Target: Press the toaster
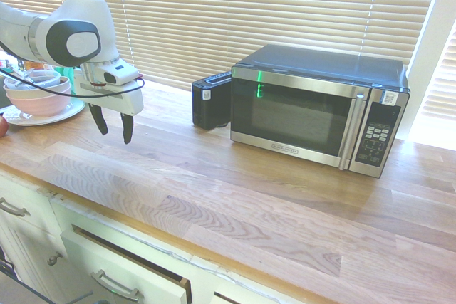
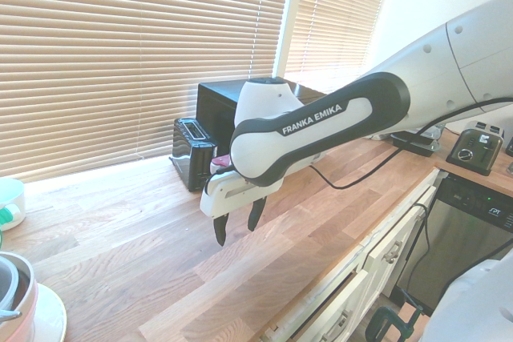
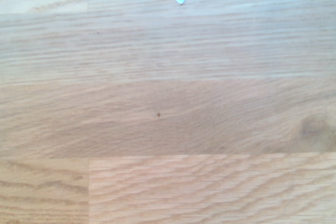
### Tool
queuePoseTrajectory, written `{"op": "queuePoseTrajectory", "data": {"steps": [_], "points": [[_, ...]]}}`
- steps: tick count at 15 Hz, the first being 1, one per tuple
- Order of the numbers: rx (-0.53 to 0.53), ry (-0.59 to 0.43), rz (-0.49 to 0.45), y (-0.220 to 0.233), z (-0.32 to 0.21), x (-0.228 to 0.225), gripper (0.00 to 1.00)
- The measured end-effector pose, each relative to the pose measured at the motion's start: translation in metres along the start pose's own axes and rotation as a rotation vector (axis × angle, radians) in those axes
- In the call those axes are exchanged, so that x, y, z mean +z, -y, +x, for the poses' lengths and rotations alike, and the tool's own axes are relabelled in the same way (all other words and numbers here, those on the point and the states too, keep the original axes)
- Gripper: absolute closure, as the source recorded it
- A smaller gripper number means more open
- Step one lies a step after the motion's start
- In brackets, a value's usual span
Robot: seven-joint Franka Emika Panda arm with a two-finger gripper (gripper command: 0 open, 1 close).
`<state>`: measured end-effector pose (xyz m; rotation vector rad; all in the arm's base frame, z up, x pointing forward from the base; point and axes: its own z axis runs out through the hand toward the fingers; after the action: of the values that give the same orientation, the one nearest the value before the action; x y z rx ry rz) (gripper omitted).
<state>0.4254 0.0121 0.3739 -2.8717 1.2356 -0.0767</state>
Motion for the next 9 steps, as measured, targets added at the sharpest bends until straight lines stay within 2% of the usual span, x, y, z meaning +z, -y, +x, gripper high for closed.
{"op": "queuePoseTrajectory", "data": {"steps": [2, 4, 9], "points": [[0.005, -0.003, 0.003, -0.001, 0.002, 0.0, 0.0], [0.025, -0.057, 0.032, -0.005, 0.022, -0.016, 0.0], [0.038, -0.31, 0.16, -0.004, 0.075, -0.107, 0.0]]}}
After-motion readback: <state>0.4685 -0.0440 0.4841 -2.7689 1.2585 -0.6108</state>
